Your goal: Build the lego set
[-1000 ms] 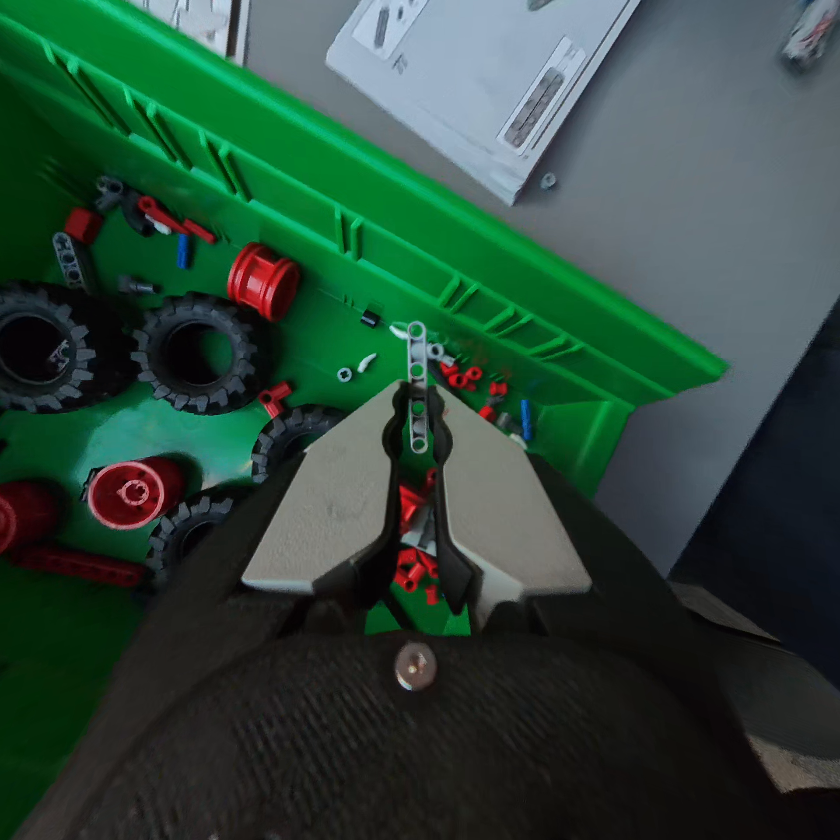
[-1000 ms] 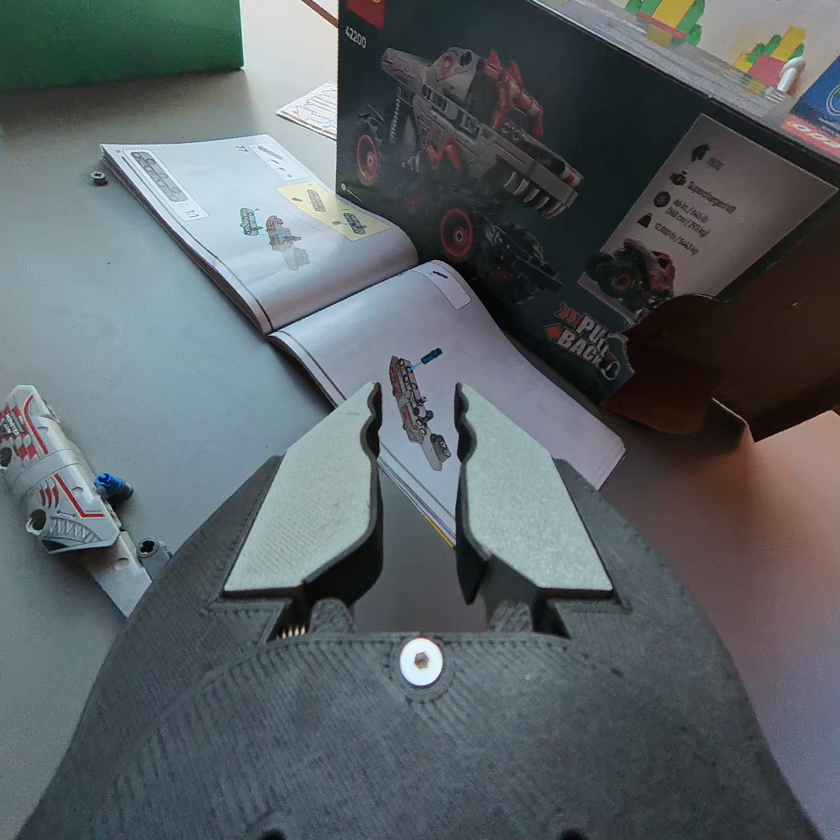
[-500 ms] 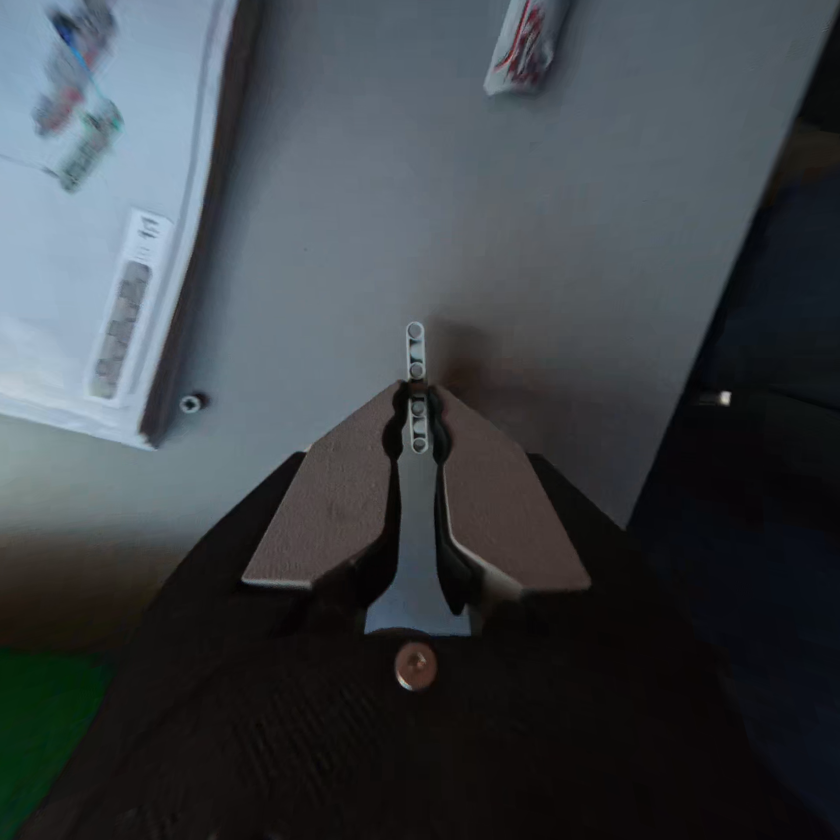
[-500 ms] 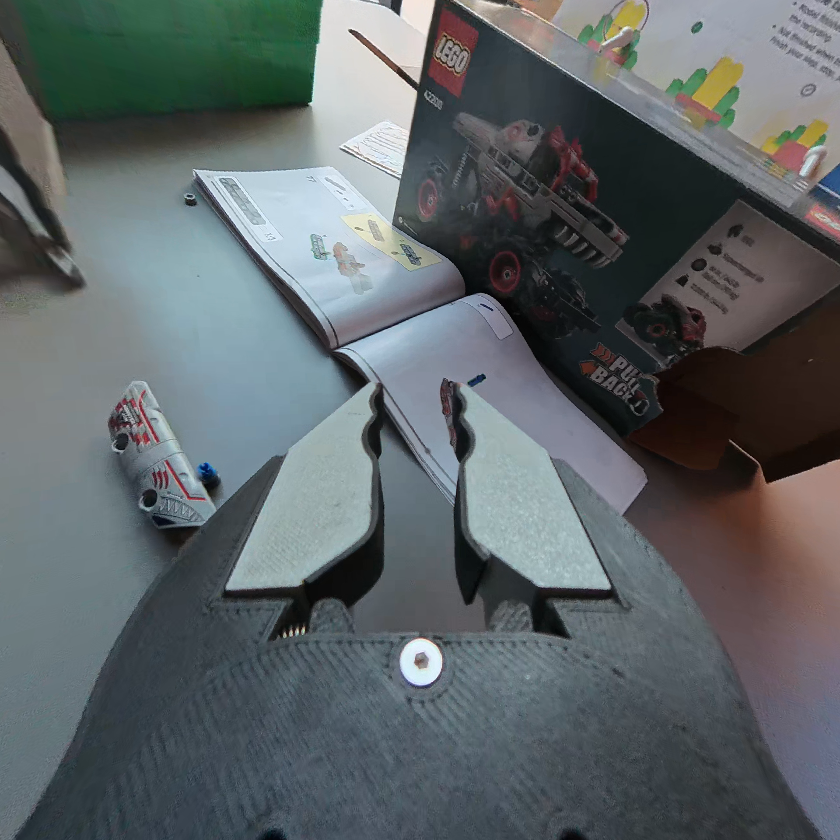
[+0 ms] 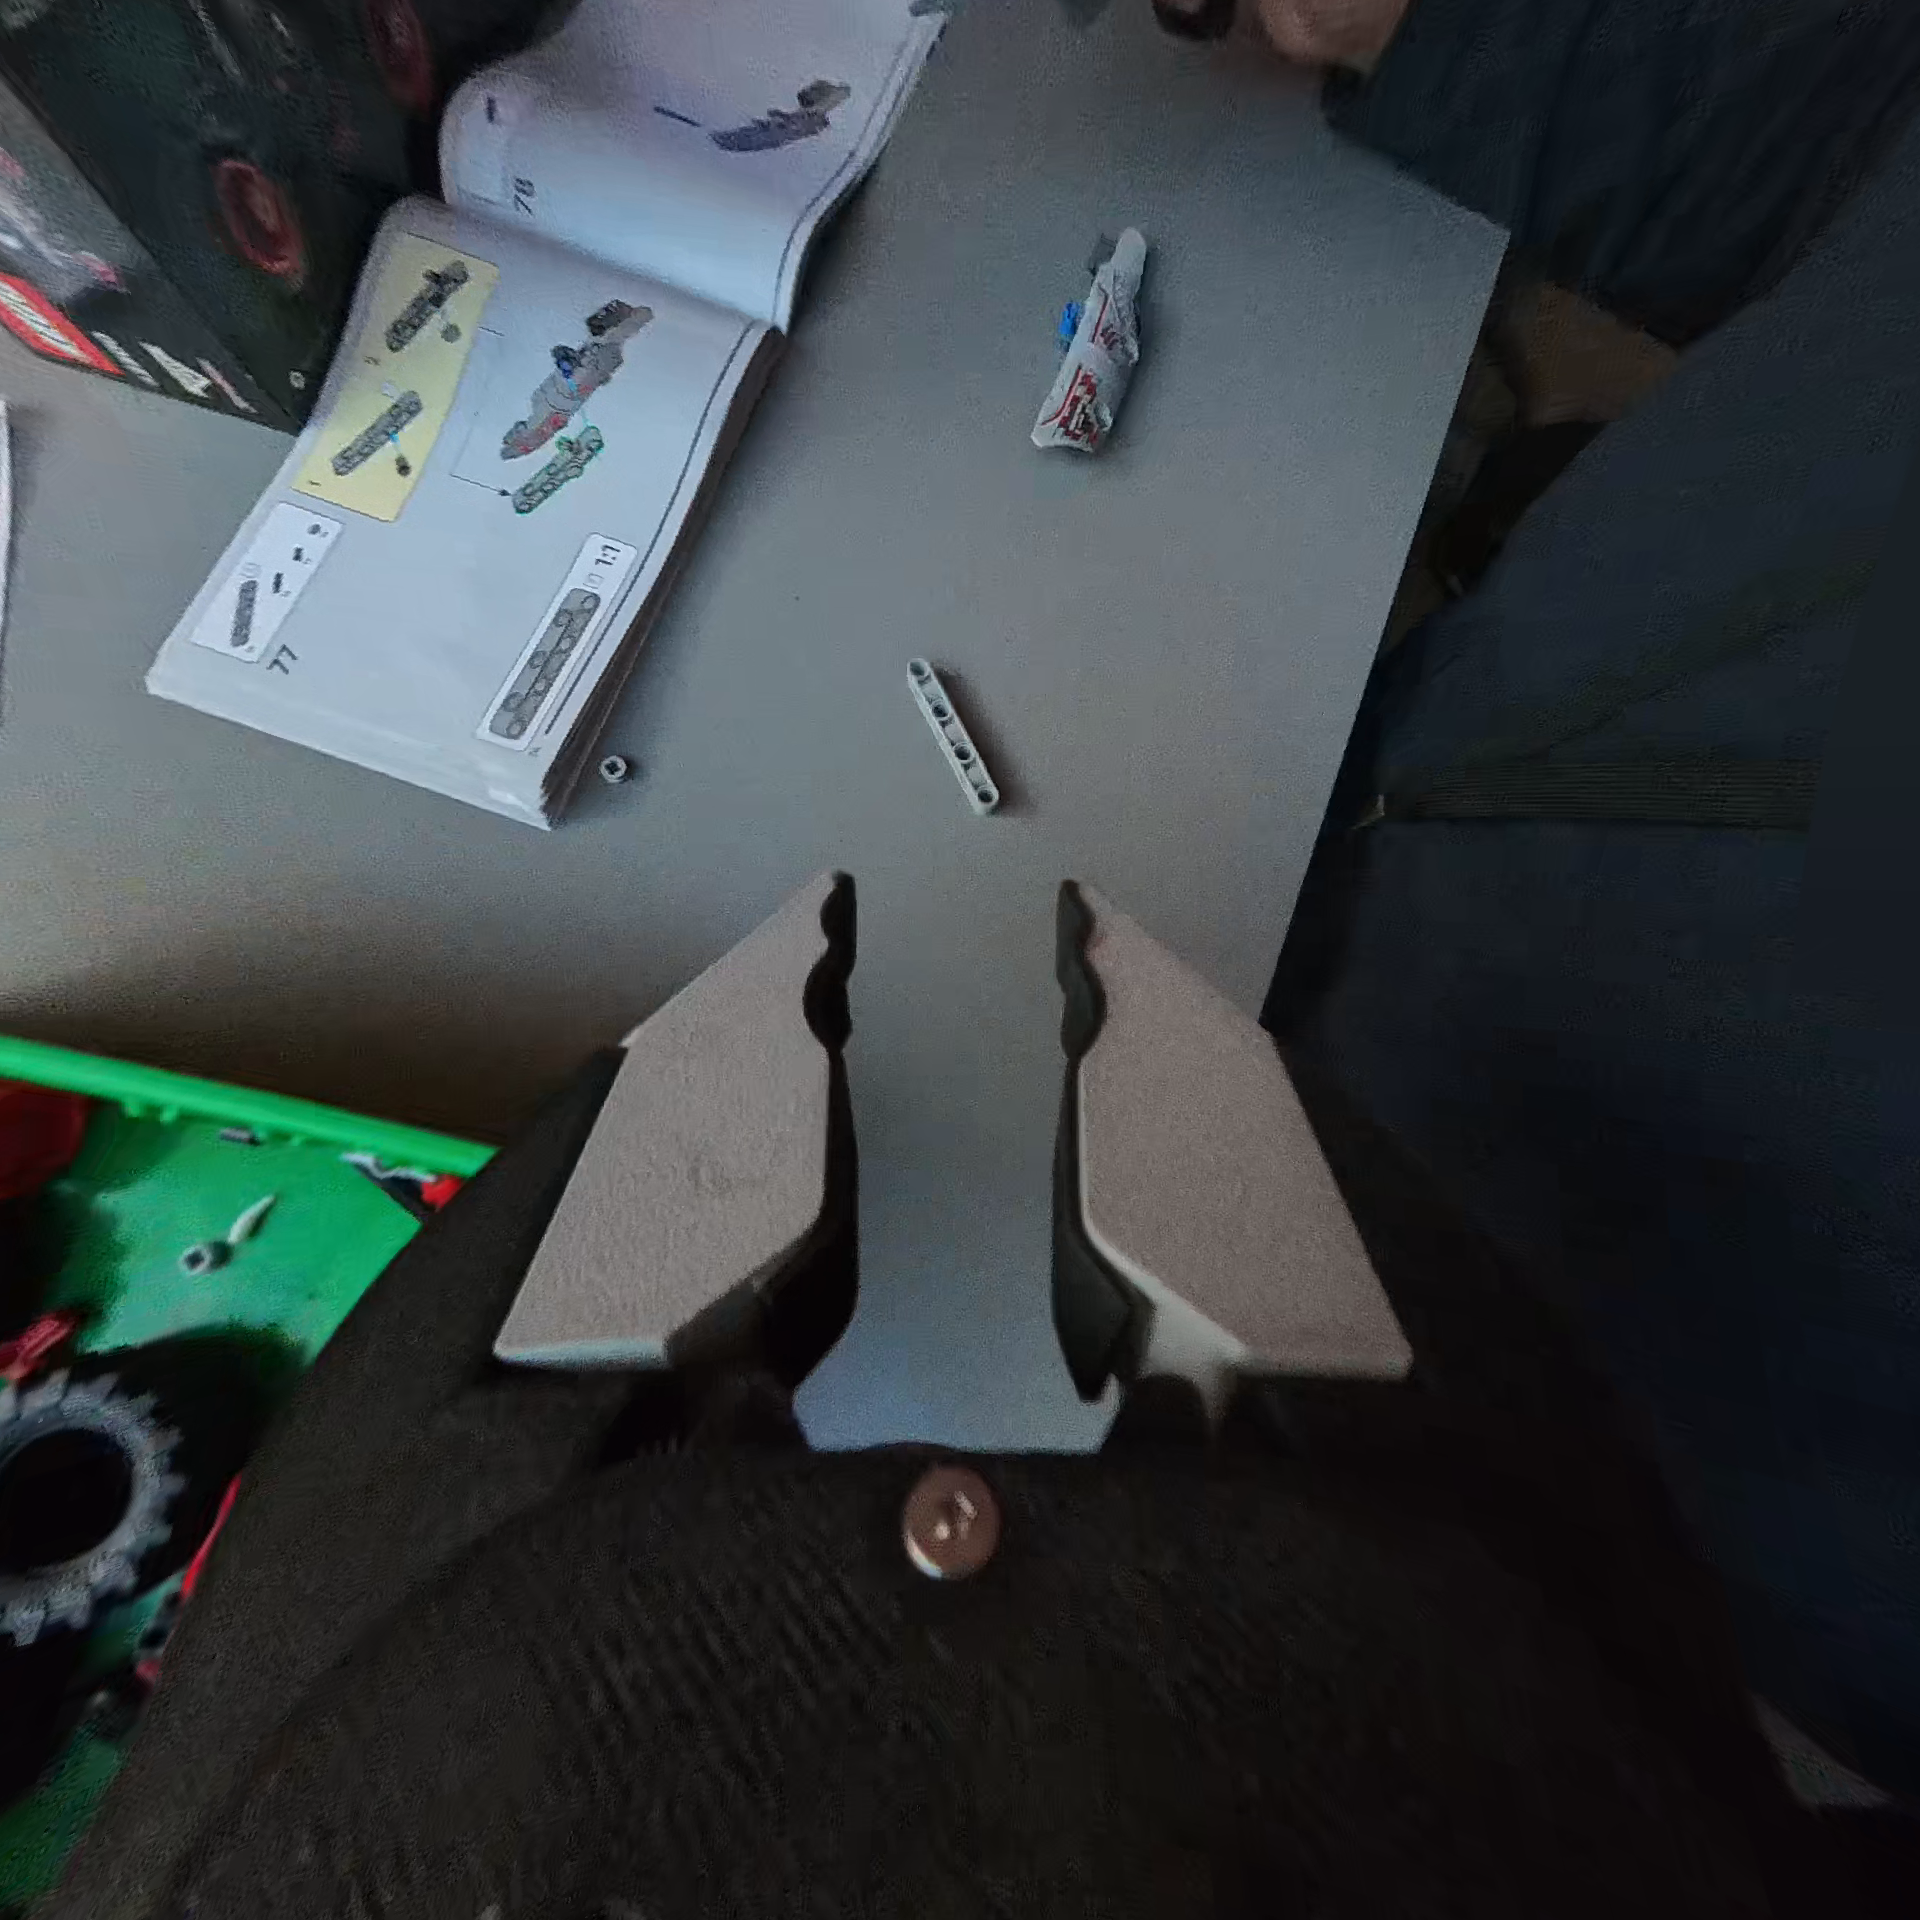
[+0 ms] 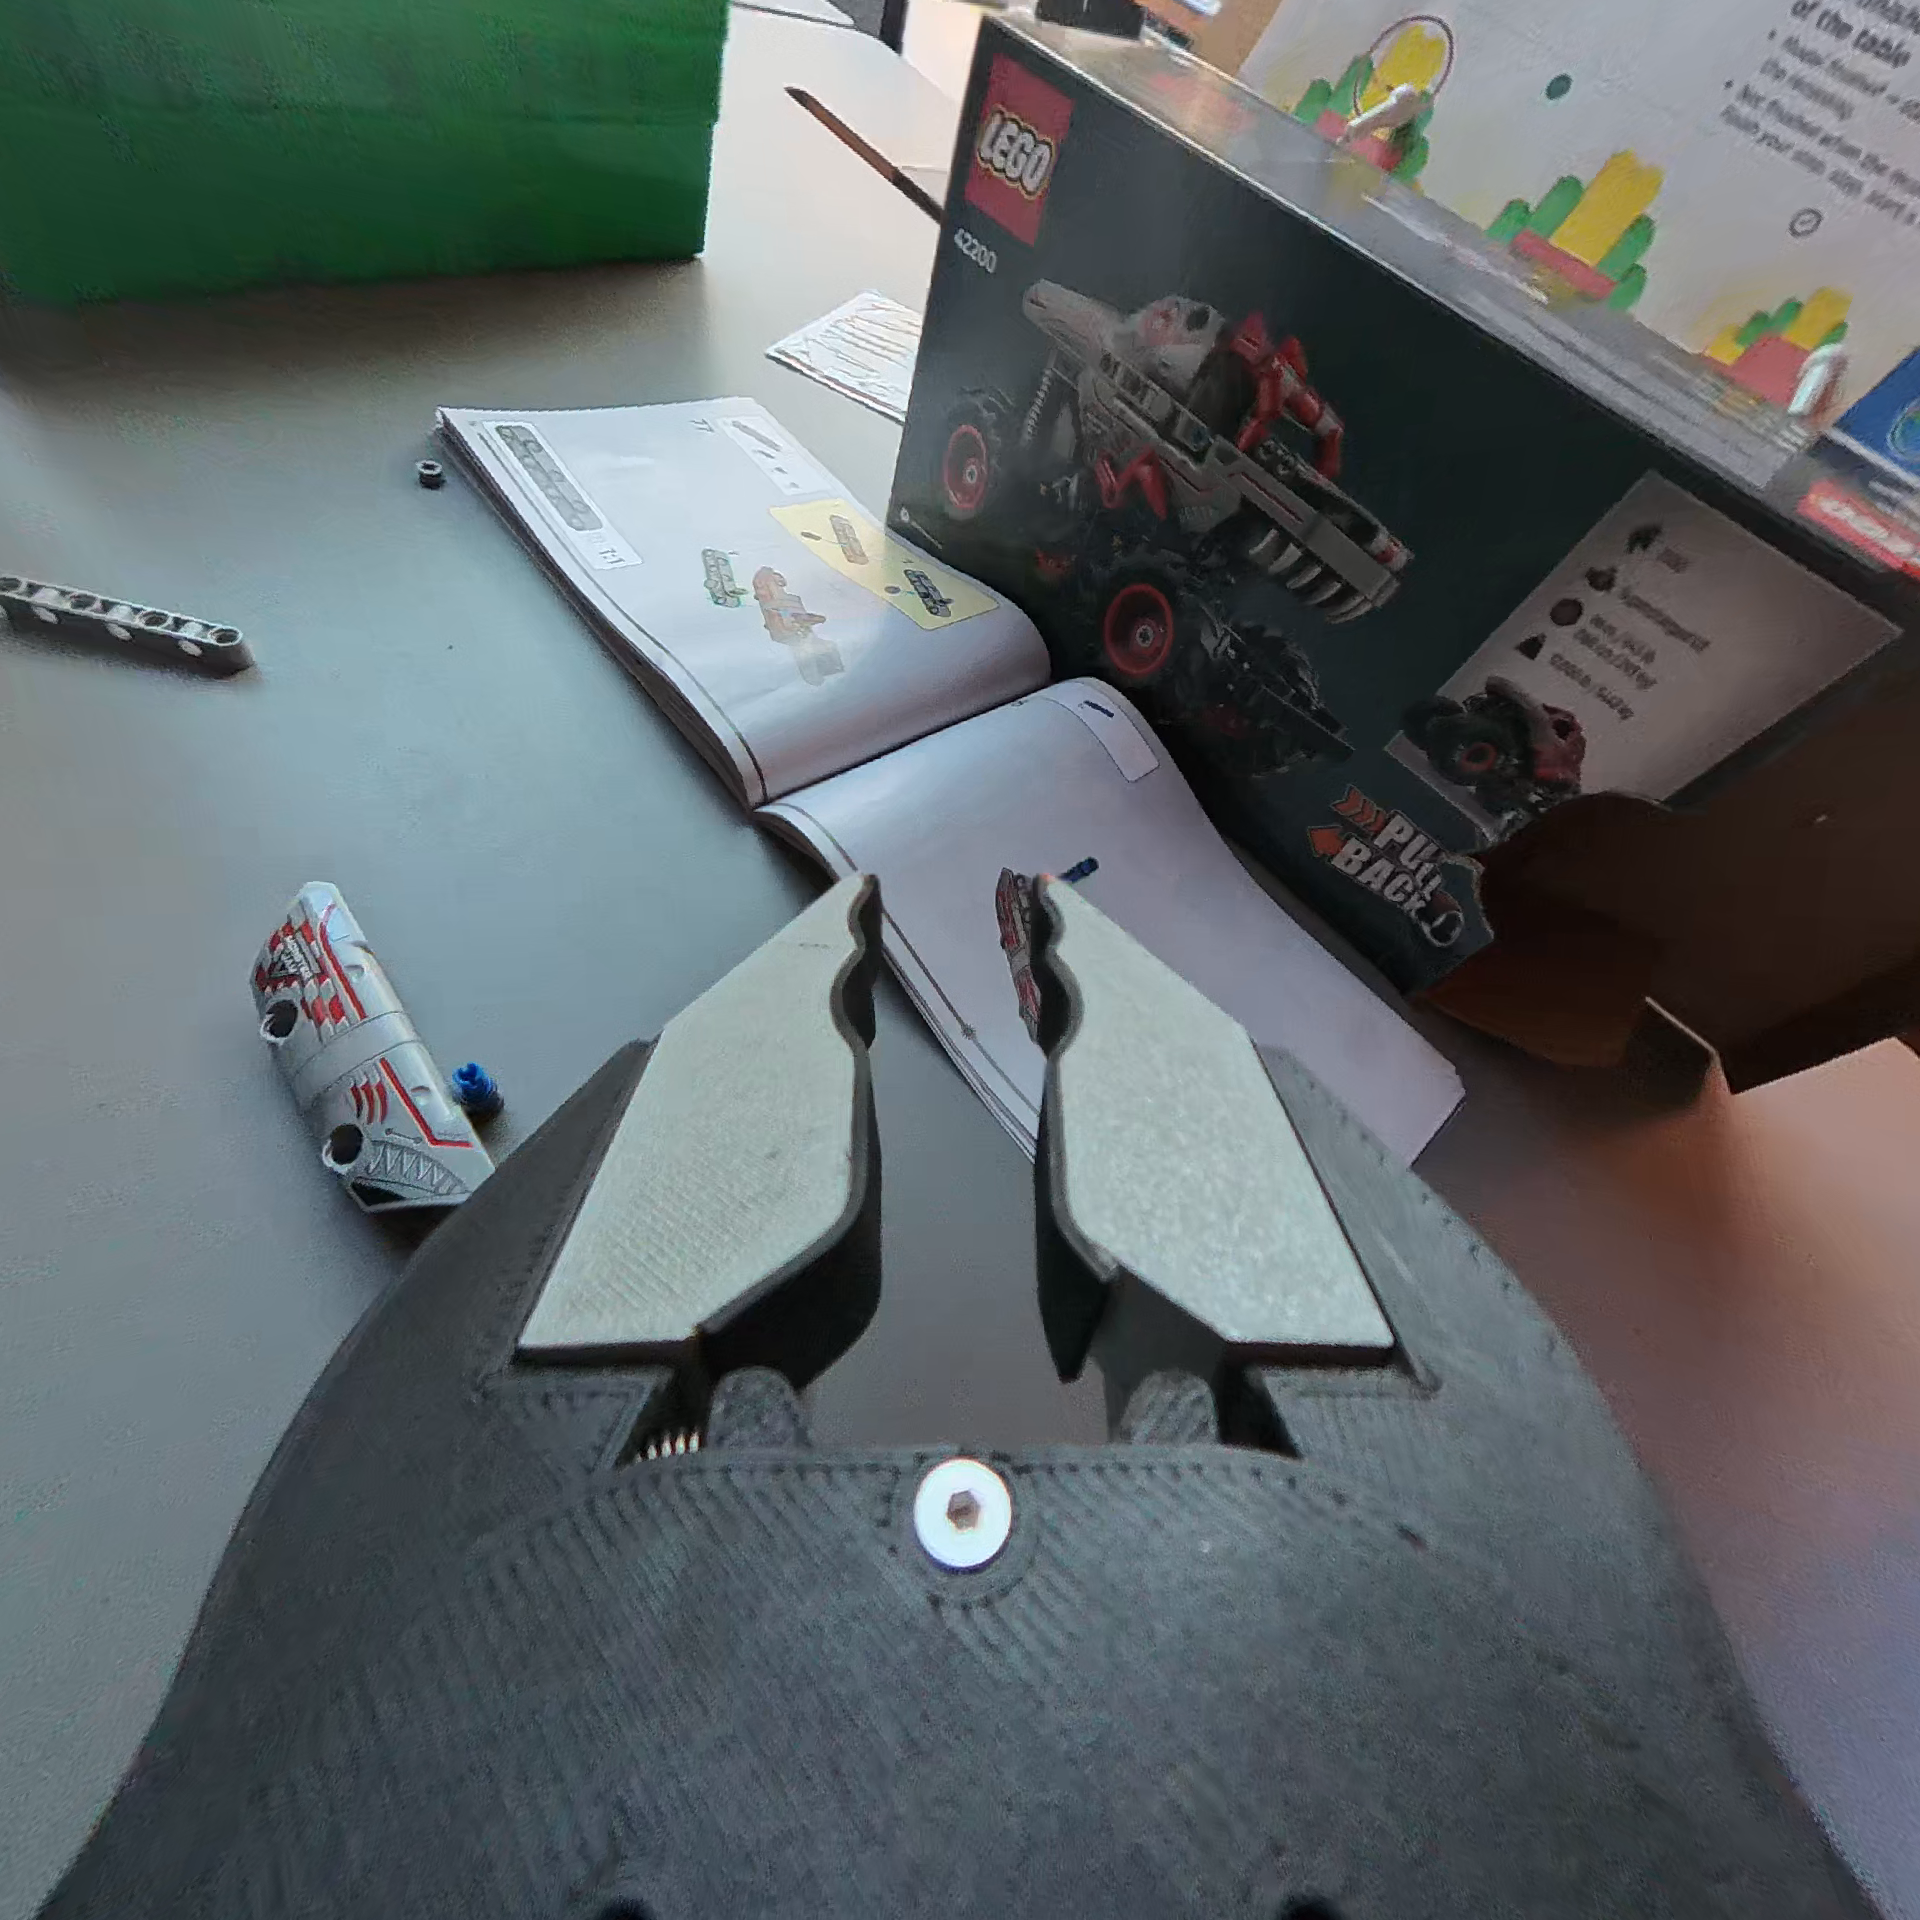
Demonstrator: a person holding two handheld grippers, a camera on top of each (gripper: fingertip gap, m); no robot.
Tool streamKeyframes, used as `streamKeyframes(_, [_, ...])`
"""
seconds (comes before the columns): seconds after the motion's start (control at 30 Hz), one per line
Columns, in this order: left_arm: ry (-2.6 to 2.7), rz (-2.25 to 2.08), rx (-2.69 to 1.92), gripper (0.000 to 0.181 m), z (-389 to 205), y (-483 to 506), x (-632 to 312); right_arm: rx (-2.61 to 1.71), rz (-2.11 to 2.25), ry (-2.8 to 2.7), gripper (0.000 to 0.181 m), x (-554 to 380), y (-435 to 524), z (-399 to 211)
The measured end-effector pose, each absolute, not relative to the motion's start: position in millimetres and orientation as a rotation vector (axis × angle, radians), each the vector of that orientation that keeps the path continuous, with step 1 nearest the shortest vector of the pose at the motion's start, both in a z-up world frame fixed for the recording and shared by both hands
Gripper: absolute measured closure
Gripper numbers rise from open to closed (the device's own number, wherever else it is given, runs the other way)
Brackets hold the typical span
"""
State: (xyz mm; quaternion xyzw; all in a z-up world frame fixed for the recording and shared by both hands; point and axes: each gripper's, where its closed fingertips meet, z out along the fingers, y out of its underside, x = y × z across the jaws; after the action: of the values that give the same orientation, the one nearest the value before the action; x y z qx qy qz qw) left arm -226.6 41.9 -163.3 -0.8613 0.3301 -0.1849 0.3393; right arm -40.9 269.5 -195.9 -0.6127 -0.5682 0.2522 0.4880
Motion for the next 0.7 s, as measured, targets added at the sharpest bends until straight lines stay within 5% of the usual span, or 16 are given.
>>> streamKeyframes(0.43, [0.609,-0.375,-1.944,0.144,-131,52,-311,-1.605,0.638,-1.290,0.154,-36,296,-209])
streamKeyframes(0.7, [0.845,-0.533,-1.958,0.152,-136,26,-239,-1.484,0.672,-1.381,0.154,-48,276,-193])
